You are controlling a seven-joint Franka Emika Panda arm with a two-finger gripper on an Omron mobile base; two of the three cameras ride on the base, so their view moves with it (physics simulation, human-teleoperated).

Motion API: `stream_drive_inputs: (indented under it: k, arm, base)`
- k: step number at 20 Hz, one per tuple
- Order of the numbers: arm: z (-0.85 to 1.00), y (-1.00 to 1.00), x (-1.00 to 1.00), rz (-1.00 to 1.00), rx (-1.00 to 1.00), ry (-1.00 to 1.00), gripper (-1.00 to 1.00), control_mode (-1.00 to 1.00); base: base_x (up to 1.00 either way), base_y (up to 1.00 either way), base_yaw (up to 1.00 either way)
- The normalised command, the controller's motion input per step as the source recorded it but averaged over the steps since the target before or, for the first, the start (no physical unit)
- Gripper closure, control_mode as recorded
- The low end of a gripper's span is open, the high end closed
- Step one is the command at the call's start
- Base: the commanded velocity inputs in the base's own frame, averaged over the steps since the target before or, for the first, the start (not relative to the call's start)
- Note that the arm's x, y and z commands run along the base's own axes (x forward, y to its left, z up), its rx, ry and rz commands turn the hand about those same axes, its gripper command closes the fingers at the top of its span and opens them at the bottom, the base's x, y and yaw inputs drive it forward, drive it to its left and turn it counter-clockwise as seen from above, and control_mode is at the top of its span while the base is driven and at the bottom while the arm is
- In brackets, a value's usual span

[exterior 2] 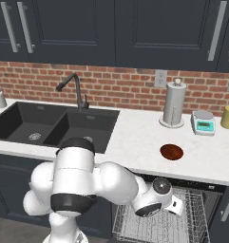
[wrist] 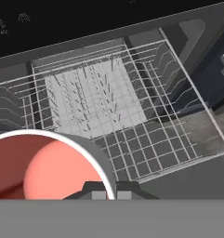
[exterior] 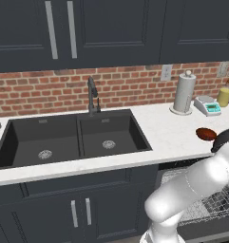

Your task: Pick up the cup and bowl from the counter, place them in the dishwasher, and close the dishwasher door.

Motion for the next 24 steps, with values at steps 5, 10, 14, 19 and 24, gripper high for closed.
stream_drive_inputs:
  k: [5,10,14,19,24]
  arm:
    - [-0.09,-0.42,0.00,0.00,0.00,-0.13,1.00,-1.00]
    - [0.00,-0.35,0.00,0.00,0.00,-0.12,1.00,-1.00]
    - [0.00,-0.11,0.02,0.00,0.00,-0.02,1.00,-1.00]
    - [0.00,0.00,0.32,0.00,0.00,0.01,1.00,-1.00]
    - [0.00,0.00,0.39,0.00,0.00,0.07,1.00,-1.00]
  base:
    - [0.00,0.00,0.00]
    - [0.00,0.00,0.00]
    - [0.00,0.00,0.00]
    - [0.00,0.00,0.00]
    - [0.00,0.00,0.00]
